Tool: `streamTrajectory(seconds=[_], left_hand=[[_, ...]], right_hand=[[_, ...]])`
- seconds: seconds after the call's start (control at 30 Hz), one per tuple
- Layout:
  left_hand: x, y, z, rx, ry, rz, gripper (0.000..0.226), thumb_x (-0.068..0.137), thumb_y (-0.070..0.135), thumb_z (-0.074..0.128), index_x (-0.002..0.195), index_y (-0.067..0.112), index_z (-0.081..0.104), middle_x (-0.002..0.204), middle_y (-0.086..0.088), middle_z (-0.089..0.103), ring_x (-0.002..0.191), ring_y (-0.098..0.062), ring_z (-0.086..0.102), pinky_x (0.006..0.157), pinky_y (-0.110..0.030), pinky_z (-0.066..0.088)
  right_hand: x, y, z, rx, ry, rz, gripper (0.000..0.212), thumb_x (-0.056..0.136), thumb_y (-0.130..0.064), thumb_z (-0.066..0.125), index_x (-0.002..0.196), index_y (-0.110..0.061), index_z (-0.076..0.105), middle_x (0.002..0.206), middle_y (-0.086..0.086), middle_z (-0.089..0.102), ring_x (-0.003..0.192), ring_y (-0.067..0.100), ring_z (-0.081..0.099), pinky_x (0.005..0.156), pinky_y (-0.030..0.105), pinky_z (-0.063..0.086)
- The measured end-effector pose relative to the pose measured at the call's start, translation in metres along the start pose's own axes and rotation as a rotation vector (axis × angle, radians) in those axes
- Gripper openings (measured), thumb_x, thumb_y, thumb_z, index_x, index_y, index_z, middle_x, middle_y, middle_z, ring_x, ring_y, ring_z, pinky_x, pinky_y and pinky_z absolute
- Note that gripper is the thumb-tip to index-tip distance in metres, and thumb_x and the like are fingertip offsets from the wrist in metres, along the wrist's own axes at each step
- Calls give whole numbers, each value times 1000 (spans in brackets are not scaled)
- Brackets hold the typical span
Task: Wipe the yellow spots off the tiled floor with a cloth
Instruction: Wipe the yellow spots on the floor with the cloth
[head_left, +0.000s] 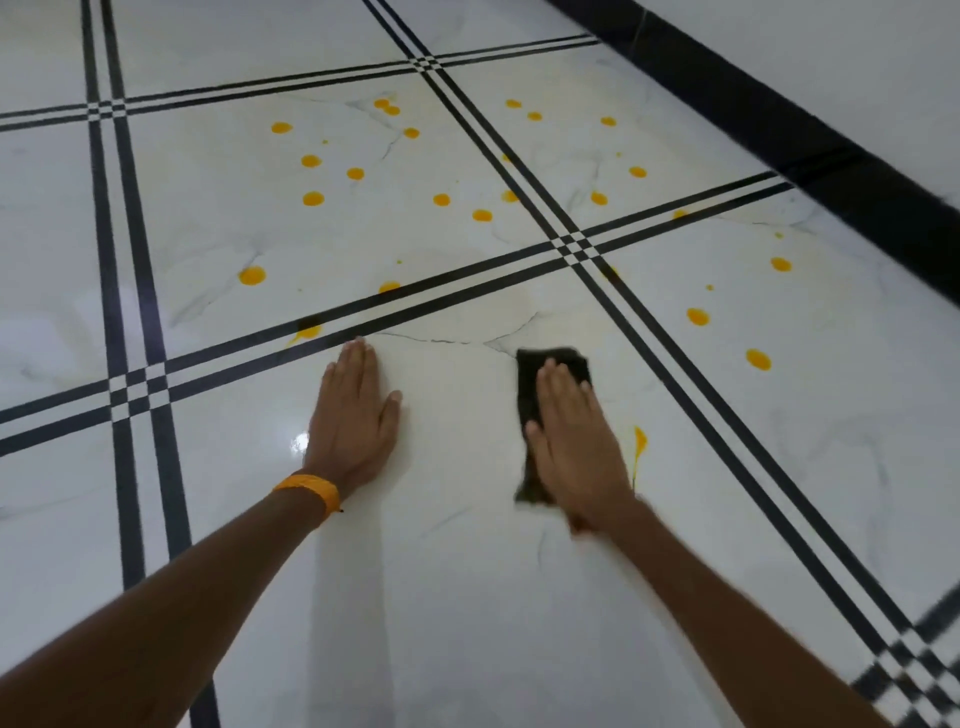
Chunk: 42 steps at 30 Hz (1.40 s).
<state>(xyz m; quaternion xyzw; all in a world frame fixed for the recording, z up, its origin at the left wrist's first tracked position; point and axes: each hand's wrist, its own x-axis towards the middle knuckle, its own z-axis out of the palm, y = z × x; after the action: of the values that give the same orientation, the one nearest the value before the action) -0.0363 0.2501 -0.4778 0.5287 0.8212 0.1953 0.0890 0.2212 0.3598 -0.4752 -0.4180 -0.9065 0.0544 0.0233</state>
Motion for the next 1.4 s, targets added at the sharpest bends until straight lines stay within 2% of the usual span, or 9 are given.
streamTrajectory(seconds=[0.1,0.3,0.5,0.67,0.87,1.0,1.13,1.3,1.4], left_hand=[[24,42,14,-22,-67,87,75,97,45,21,157,1,10,167,-13,4,155,-23,0,125,-35,-1],[70,103,48,56,-105,193,74,96,46,16,157,4,10,167,-11,3,155,-25,-1,125,-42,-1],[79,103,65,151,-99,171,71,99,45,15,158,6,10,167,-11,9,155,-24,4,125,-46,6],[80,105,65,143,-99,158,70,99,45,18,158,7,9,167,-9,7,155,-22,3,126,-46,6],[78,104,65,129,-93,172,71,99,47,16,159,9,6,167,-6,4,155,-18,-2,126,-43,2],[78,104,66,121,-77,171,73,98,48,14,159,8,9,167,-8,7,155,-20,1,126,-43,3],[78,103,66,134,-73,168,74,97,49,13,159,9,10,167,-7,8,155,-20,3,126,-43,4],[76,106,65,152,-61,172,74,96,47,13,158,6,15,166,-11,13,154,-24,8,125,-45,8],[85,123,64,161,-65,136,81,90,46,13,154,-2,22,163,-20,20,152,-32,15,125,-49,12]], right_hand=[[-60,37,-3,36,-19,-137,65,103,-39,26,160,-7,17,169,6,12,157,19,9,126,41,14],[24,85,-8,11,101,345,74,99,-43,12,157,3,19,166,19,18,154,32,19,127,46,13],[-42,66,-10,44,-6,-67,66,104,-41,24,161,-10,13,170,4,8,157,16,4,127,38,8],[39,131,-14,3,106,396,72,100,-42,16,157,2,22,165,18,21,153,32,22,126,45,15],[-42,93,-10,65,27,63,66,103,-39,28,160,-7,17,169,7,13,156,21,11,127,41,12],[-58,186,-12,55,162,593,72,99,-39,23,155,6,24,160,26,30,149,38,30,121,53,25],[20,238,-30,129,136,844,73,100,-37,22,155,11,15,162,29,21,153,37,19,124,51,14],[-16,203,-14,-16,66,372,68,102,-38,20,157,2,19,166,16,19,154,28,20,126,45,18],[-20,238,-20,2,83,460,73,99,-43,10,159,0,15,167,15,15,155,27,15,127,43,13]])
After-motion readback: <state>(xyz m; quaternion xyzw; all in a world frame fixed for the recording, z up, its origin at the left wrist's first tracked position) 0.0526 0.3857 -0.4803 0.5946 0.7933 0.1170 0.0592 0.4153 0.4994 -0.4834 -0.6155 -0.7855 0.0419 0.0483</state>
